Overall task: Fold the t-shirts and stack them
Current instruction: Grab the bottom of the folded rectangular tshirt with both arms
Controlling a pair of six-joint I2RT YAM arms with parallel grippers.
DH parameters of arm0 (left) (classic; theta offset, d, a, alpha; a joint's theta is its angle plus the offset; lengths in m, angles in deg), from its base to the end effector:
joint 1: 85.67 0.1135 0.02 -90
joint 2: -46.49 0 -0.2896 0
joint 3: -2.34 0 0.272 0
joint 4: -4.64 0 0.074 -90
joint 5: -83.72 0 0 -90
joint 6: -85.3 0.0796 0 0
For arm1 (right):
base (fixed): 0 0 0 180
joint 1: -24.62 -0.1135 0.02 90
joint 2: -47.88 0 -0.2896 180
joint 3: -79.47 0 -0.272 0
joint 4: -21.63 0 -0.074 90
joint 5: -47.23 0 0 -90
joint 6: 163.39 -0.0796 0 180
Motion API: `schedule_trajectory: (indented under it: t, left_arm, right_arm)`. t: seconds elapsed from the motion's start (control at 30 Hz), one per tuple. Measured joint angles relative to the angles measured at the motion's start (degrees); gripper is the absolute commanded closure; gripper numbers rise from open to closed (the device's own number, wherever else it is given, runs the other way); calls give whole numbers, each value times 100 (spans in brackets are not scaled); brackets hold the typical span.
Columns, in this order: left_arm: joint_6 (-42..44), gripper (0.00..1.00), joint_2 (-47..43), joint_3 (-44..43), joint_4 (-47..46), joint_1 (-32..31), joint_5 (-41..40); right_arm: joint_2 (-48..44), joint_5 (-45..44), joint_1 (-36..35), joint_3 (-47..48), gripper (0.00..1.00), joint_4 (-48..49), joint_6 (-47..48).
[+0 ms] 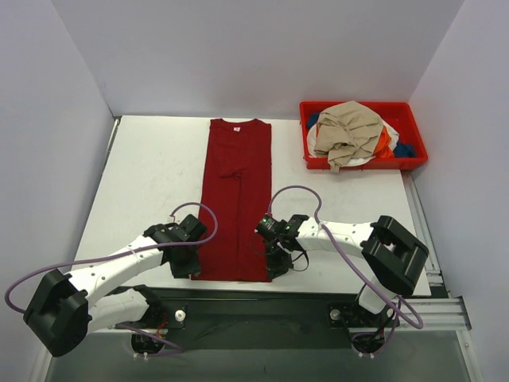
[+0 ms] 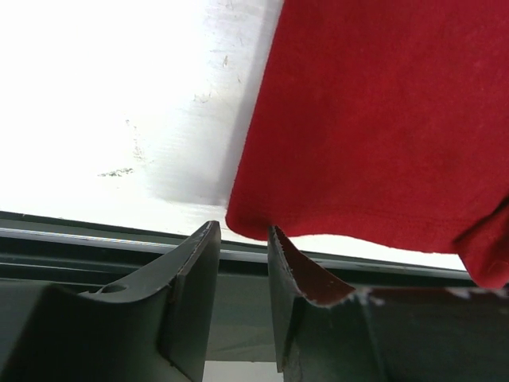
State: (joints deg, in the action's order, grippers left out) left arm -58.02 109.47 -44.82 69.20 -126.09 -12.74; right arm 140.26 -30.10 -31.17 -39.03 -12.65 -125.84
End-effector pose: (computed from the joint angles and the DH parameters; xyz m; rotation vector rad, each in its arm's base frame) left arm 0.1396 -0.1071 0.1464 -0.3446 2.9238 -0.0672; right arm 0.1706 0.2820 0.1256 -0.1596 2.9744 0.7251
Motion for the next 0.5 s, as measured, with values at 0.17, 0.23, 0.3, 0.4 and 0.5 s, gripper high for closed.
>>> schedule_trajectory:
  t: [0.17,0.23,0.3,0.4,0.5]
  left_arm:
    - [-11,62,17,33,-105,0,-79]
    - [-7,62,76,61,-186,0,-79]
    - [-4,62,142,116,-286,0,-72]
    - [-4,63,177,232,-409,0,-50]
    - [-15,75,195,306,-520,0,-2]
  right_arm:
    - [-4,-22,24,0,91,-35,4]
    - [-4,-22,33,0,91,-44,7]
    - [-4,-24,33,0,91,-55,9]
    - [-4,-24,33,0,91,-59,17]
    - [-4,-24,33,0,91,-61,24]
